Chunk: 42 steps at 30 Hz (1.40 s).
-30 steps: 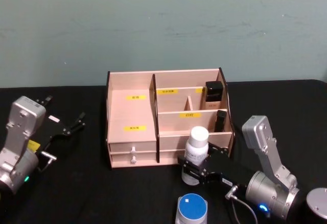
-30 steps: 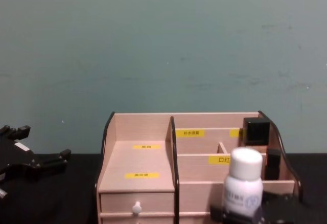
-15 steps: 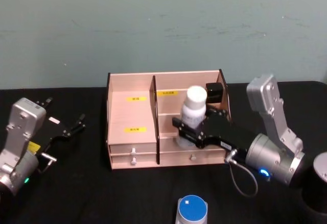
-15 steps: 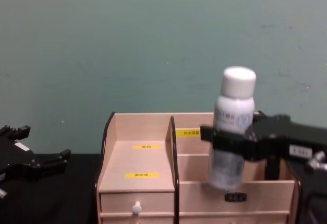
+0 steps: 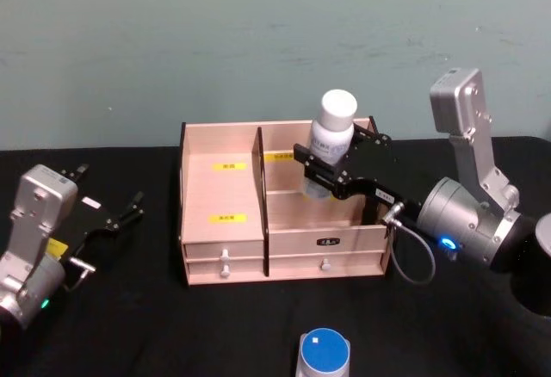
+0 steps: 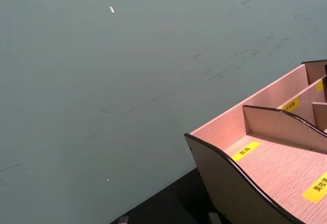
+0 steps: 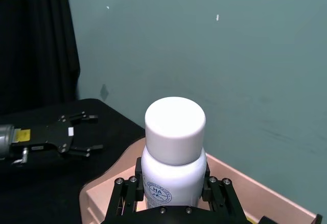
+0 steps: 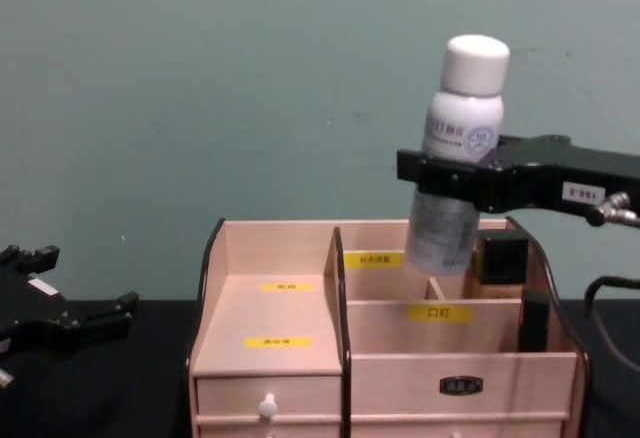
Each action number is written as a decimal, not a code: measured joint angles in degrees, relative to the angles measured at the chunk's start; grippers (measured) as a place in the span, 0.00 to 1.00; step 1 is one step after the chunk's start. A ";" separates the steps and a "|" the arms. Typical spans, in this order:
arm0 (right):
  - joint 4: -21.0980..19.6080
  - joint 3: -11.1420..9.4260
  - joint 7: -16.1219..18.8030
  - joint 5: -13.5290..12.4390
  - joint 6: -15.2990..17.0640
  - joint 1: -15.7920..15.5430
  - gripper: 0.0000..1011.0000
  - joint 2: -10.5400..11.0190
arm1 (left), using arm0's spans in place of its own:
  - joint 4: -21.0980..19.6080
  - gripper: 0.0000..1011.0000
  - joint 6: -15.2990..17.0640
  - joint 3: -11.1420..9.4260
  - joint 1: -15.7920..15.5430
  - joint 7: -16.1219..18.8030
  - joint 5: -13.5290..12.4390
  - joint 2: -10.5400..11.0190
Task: Pick up the facial cleanser and watermelon frost from the table and place them into the tiered storage box.
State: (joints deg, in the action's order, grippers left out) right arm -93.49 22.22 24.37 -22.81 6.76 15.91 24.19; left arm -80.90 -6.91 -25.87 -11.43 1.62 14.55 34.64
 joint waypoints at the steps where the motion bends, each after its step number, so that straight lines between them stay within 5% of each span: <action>1: 0.17 -0.01 -0.01 -0.05 -0.02 0.21 0.59 -0.02 | 0.00 1.00 0.00 0.00 0.00 0.00 0.00 0.00; 19: 9.21 3.04 1.99 -0.05 -1.15 7.48 0.59 -2.74 | 0.00 1.00 0.00 0.00 0.00 0.00 0.00 0.00; 42: 21.26 5.84 3.55 1.77 -3.90 13.14 0.59 -7.23 | 0.00 1.00 0.00 0.00 0.00 0.00 0.00 0.00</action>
State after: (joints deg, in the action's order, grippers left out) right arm -72.23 28.06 27.92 -21.03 2.86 29.05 16.96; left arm -80.90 -6.91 -25.86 -11.43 1.62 14.55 34.64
